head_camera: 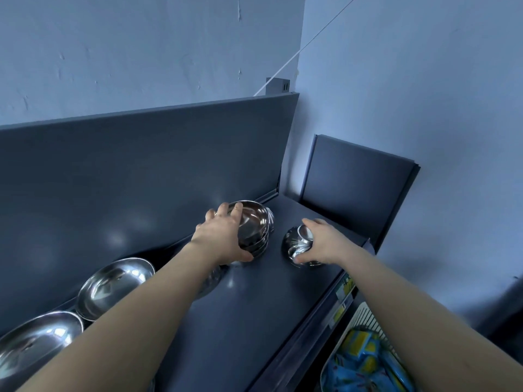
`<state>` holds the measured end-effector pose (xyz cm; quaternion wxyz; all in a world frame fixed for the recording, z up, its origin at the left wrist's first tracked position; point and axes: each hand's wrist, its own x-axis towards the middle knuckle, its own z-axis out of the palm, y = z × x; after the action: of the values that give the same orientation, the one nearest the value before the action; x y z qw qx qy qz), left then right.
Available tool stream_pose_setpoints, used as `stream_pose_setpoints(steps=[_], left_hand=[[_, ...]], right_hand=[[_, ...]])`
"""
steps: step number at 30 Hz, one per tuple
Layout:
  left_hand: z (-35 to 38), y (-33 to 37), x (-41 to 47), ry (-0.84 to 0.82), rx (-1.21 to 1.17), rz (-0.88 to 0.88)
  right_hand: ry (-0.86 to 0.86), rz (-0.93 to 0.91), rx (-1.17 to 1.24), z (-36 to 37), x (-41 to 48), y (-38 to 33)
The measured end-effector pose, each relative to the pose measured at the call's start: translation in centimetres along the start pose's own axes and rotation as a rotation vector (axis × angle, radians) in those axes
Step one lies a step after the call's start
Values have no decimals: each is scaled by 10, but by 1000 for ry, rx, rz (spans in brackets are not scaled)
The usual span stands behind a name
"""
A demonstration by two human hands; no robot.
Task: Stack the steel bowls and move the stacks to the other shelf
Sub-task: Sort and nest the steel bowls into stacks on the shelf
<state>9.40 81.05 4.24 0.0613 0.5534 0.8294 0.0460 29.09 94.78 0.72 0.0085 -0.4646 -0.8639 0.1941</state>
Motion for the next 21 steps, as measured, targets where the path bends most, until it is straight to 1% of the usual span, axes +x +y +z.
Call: stream_pose_setpoints(steps=[5, 10, 12, 16, 17, 18, 19, 21], left_hand=[[0, -5, 6, 24, 22, -32], [6, -9, -2, 90, 47, -7], [7, -8, -11, 170, 60, 17], [4, -6, -35, 441, 18, 113], [3, -5, -42, 477, -6, 145], [4, -5, -48, 475, -28, 177], [5, -4, -53, 432, -44, 203], [12, -3, -61, 270, -74, 213]], right_hand=[[-18, 2, 26, 6, 10, 3], [36, -52, 41, 10, 6, 1], [57, -70, 101, 11, 1, 1], [85, -101, 256, 7, -13, -1], [77, -103, 294, 5, -18, -2], [66, -107, 341, 4, -22, -4], [56, -110, 391, 2, -28, -6], [31, -122, 489, 1, -39, -11]])
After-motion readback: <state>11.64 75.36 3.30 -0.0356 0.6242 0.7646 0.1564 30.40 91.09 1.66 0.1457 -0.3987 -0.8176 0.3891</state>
